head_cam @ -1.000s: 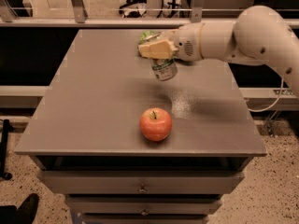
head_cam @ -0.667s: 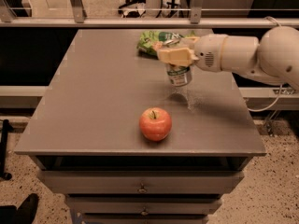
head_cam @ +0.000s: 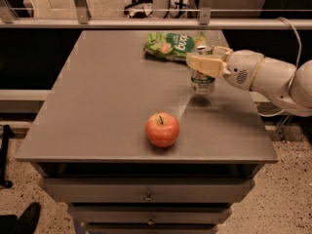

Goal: Place 7up can upright

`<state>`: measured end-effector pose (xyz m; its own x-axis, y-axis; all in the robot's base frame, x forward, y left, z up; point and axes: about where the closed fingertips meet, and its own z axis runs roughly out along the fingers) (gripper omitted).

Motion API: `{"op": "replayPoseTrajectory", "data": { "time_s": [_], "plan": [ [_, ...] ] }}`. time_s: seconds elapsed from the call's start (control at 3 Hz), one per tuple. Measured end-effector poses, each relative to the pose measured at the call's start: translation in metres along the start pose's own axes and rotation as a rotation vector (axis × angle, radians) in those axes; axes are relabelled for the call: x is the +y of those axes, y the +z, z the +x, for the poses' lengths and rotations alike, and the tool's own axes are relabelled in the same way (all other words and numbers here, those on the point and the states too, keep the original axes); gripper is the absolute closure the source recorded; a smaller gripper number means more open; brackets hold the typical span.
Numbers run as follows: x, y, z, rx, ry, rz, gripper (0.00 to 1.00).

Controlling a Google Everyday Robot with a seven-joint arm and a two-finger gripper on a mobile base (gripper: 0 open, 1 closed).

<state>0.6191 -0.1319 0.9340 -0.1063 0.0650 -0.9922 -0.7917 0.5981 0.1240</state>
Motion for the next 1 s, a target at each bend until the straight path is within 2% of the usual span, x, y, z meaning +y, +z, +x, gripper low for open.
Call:
{"op": "replayPoseTrajectory", "data": {
  "time_s": [0.33, 0.67, 1.0],
  "plan": [
    [-0.0008, -0.002, 0.0014, -0.01, -0.003, -0.005, 1.0],
    [0.0026, -0.0014, 0.0046, -0.021, -0.018, -0.046, 1.0],
    [0.0051, -0.0041, 0.0065, -0.031, -0.06, -0.106, 1.0]
  ]
}}
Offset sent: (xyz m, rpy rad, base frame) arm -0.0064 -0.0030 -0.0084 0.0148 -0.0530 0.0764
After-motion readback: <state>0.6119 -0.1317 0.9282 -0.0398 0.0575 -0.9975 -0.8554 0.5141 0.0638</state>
